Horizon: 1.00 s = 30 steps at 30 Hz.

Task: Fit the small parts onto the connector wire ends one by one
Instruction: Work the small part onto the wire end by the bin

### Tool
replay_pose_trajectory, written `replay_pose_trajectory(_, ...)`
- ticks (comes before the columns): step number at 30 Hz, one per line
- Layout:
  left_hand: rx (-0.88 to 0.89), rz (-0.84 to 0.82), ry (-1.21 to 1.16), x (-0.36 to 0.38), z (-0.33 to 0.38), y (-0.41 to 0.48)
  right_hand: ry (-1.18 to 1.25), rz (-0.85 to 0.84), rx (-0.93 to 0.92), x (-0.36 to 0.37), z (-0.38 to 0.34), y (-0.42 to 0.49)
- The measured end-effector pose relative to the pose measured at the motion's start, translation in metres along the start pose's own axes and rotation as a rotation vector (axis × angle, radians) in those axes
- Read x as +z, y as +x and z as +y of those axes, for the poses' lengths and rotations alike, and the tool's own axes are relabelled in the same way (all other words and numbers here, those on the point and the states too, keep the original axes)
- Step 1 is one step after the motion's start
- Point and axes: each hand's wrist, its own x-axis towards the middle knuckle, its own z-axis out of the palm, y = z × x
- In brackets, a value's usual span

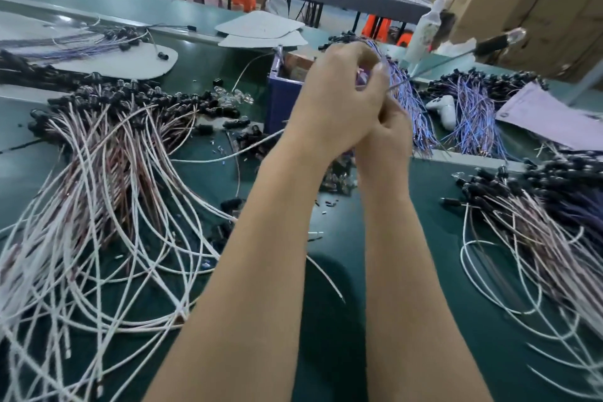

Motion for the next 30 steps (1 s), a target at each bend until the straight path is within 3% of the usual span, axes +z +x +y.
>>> replay_pose_trajectory(3, -0.269, -0.288, 0.390, 0.008, -0.029, -0.001, 0.314, 0.252, 0.131, -0.030, -0.003, 0.007)
replay_pose_trajectory(5, -0.372, -0.495, 0.375, 0.010, -0.044, -0.008, 0.430, 0.373, 0.191, -0.044, 0.002, 0.010)
replay_pose_trajectory(7, -0.362, -0.516, 0.285, 0.010, -0.052, -0.011, 0.423, 0.440, 0.240, -0.053, 0.012, 0.011)
replay_pose_trajectory(9, -0.361, -0.384, 0.213, 0.011, -0.053, -0.009, 0.245, 0.446, 0.307, -0.058, 0.023, 0.008)
replay_pose_trajectory(13, -0.346, -0.162, 0.084, 0.019, -0.052, -0.007, 0.032, 0.223, 0.461, -0.052, 0.039, 0.002)
replay_pose_trajectory(18, -0.355, -0.043, -0.125, 0.026, -0.051, -0.010, 0.334, 0.019, 0.608, -0.039, 0.036, -0.005)
replay_pose_trajectory(21, -0.441, -0.029, -0.388, 0.026, -0.049, -0.009, 0.307, -0.127, 0.600, -0.041, 0.037, -0.009)
replay_pose_trajectory(26, -0.524, 0.101, -0.860, 0.018, -0.046, -0.005, -0.195, -0.469, 0.442, -0.044, 0.034, -0.013)
replay_pose_trajectory(30, -0.550, 0.169, -1.020, 0.017, -0.051, -0.004, -0.152, -0.737, 0.462, -0.041, 0.029, -0.017)
